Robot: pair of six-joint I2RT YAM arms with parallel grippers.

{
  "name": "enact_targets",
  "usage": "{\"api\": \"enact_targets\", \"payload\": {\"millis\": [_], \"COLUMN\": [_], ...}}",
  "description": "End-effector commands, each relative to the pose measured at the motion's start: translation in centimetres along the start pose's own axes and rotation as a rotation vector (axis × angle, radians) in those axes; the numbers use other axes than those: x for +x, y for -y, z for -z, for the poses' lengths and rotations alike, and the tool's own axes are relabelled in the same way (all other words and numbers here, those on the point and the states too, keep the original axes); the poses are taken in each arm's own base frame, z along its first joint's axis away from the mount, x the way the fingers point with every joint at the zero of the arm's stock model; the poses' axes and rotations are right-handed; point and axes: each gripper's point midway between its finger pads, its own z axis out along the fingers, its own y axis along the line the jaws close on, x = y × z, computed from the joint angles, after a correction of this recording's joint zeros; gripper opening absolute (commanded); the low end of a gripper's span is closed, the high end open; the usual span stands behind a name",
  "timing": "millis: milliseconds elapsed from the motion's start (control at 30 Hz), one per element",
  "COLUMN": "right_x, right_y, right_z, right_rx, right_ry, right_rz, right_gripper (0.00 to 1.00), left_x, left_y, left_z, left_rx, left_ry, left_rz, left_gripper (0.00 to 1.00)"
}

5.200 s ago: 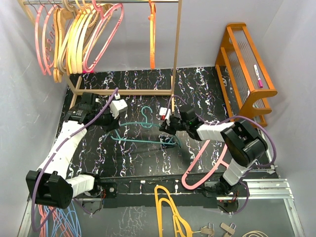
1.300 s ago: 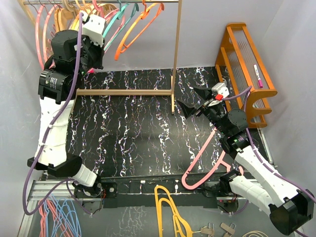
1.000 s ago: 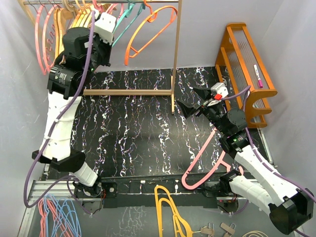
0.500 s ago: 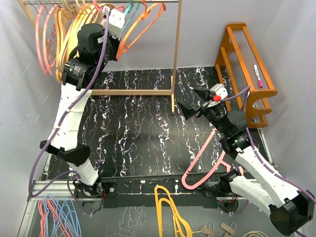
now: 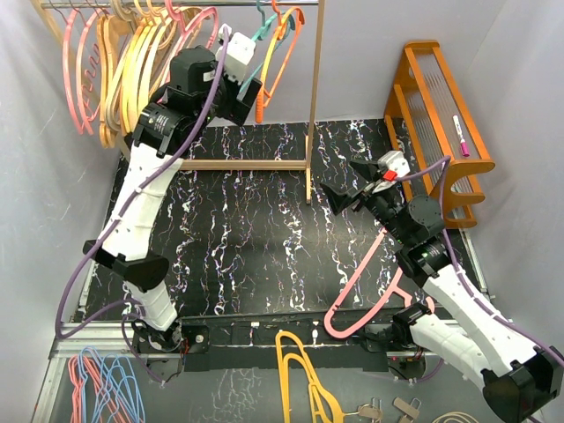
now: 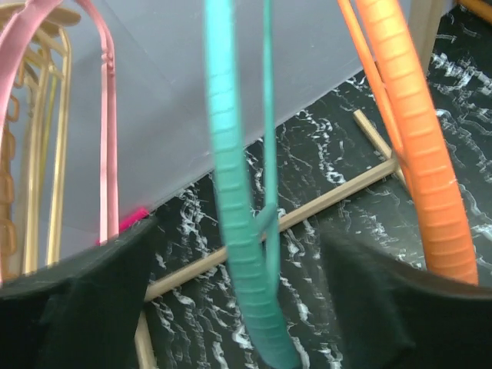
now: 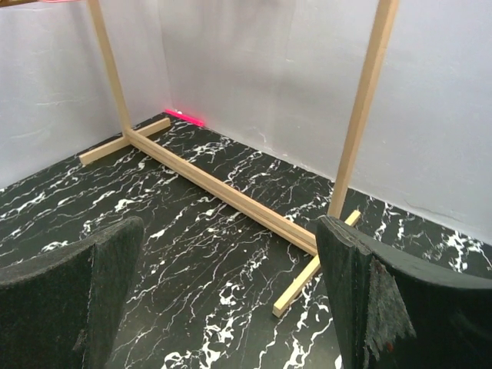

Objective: Organize the hangers
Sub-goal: Place the hanger at the clothesline, then move the hanger to the center of the board.

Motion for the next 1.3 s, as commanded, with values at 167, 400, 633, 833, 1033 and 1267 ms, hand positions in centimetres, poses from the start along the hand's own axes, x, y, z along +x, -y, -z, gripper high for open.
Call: {"api": "enact_targets", "payload": {"millis": [167, 400, 633, 833, 1033, 1267], "right_x": [-2.9, -2.2, 6.9, 13.3, 16.4, 22.2], "right_y": [3.7, 6.3, 11.1, 7.9, 7.0, 7.4], "right_z": [0.9, -0.2, 2.7, 7.5, 14.2, 18.6], "right_rx": [0.247, 0.408, 0.702, 0.802, 1.168, 1.577], "right_ry": [-0.001, -0.093, -0.427, -0.64, -0.703, -0.939], "right_rz": [-0.118, -0.261, -0.472, -0.737, -0.875, -0.833], "right_gripper": [0.99, 0.99, 0.98, 0.98, 0.98, 0.98], "left_x": [-2.9, 2.4, 13.6, 17.4, 20.6, 17.8], "left_y": [-7.9, 2.9, 15.3, 23.7, 31.4, 31.1], "left_z": [10.4, 16.0, 15.5, 13.6, 13.6, 11.7], "left_rx": [-0.33, 0.336, 0.788, 0.896, 0.957, 0.806], "left_ry": [0.165, 0.09, -0.176, -0.255, -0.222, -0.14], "left_rz": [0.057, -0.135, -0.168, -0.344, -0.506, -0.405], "left_gripper": [0.97, 0.97, 0.97, 0.97, 0.97, 0.97]}}
